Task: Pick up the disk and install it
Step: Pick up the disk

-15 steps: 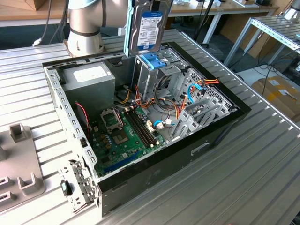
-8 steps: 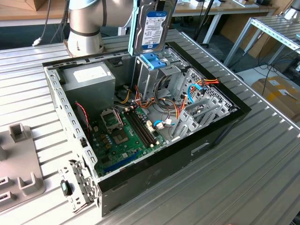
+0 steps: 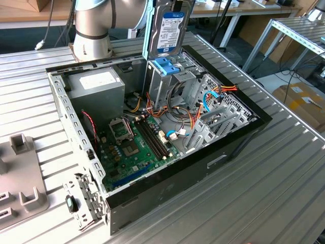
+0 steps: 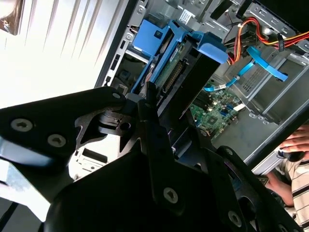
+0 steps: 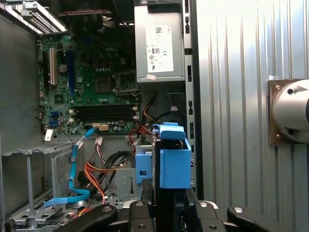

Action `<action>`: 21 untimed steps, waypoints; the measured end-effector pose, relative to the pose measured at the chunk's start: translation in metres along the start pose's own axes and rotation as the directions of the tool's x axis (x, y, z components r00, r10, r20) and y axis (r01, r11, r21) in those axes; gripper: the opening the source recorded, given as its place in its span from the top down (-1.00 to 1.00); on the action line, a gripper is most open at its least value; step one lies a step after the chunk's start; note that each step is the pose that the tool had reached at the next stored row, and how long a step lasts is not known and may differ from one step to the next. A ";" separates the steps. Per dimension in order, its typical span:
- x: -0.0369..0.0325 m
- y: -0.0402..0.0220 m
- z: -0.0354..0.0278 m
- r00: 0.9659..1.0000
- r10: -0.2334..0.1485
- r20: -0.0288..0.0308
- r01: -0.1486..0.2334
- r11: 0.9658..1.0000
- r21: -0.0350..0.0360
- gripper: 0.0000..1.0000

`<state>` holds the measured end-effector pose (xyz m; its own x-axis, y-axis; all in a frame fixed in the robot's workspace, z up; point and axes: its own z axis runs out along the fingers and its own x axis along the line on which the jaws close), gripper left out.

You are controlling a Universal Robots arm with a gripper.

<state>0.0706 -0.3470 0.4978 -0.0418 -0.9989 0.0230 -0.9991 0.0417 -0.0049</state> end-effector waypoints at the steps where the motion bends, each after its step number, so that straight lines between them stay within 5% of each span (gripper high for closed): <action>1: 0.0000 -0.0014 0.0000 1.000 0.000 0.000 0.000 1.000 0.000 0.30; 21: -0.0011 -0.0264 0.0001 1.000 0.000 0.000 0.000 1.000 0.000 0.30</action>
<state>0.0970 -0.3470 0.4979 -0.0418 -0.9989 0.0231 -0.9991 0.0417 -0.0049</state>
